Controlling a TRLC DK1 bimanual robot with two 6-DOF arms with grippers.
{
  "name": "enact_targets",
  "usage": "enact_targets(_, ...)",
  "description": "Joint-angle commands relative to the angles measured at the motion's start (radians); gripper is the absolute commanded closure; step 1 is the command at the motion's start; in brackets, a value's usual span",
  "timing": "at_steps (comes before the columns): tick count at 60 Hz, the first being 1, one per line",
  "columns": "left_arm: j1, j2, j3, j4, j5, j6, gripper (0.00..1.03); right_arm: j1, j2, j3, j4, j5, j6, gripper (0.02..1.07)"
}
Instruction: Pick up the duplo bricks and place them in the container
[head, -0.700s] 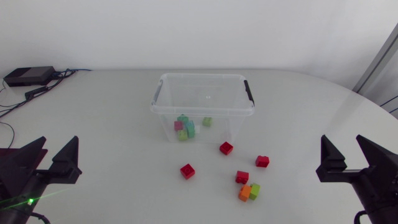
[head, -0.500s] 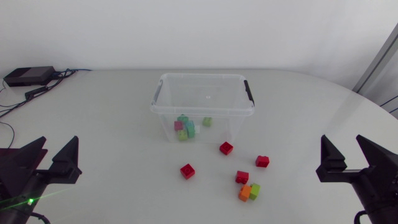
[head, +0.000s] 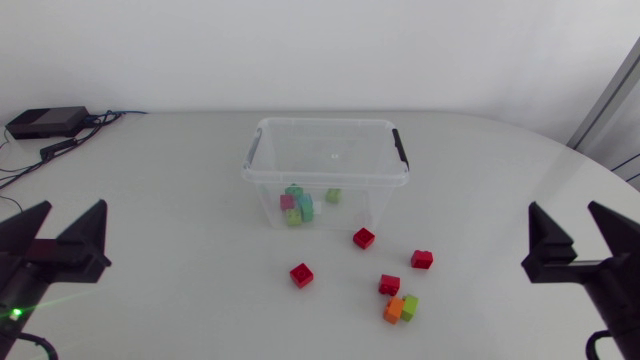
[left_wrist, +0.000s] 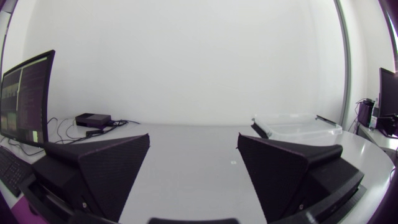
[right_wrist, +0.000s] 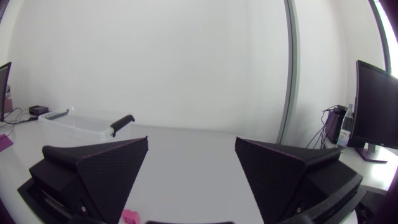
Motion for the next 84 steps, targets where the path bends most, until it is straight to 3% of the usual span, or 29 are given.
enact_targets(1, -0.011, 0.095, 0.145, -0.036, 0.003, -0.006, 0.06, 0.010, 0.112, 0.144, -0.031, -0.004, 0.000, 0.06)
enact_targets(10, -0.046, 0.260, 0.360, -0.154, 0.003, -0.010, 0.07, 0.011, 0.322, 0.377, -0.182, -0.006, 0.003, 0.06)
enact_targets(24, -0.119, 0.739, 0.825, -0.555, 0.000, -0.041, 0.11, 0.016, 0.612, 0.728, -0.483, -0.032, 0.063, 0.07)
enact_targets(40, -0.175, 1.120, 1.448, -1.001, 0.003, 0.093, 0.10, 0.014, 0.923, 1.170, -0.885, -0.100, 0.095, 0.07)
enact_targets(47, -0.237, 1.222, 1.550, -1.105, 0.003, 0.154, 0.10, 0.017, 0.981, 1.216, -0.972, -0.167, 0.080, 0.07)
enact_targets(56, -0.327, 1.273, 1.438, -1.115, 0.040, 0.145, 0.13, 0.036, 1.026, 1.181, -1.035, -0.184, 0.111, 0.07)
enact_targets(62, -0.347, 1.299, 1.353, -1.089, 0.072, 0.146, 0.14, 0.046, 1.063, 1.149, -1.049, -0.182, 0.121, 0.07)
enact_targets(77, -0.520, 1.319, 1.060, -0.852, 0.072, 0.165, 0.13, 0.112, 1.138, 1.014, -1.032, -0.142, 0.132, 0.07)
enact_targets(84, -0.600, 1.373, 0.971, -0.731, 0.072, 0.165, 0.13, 0.187, 1.161, 0.900, -0.960, -0.050, 0.161, 0.07)
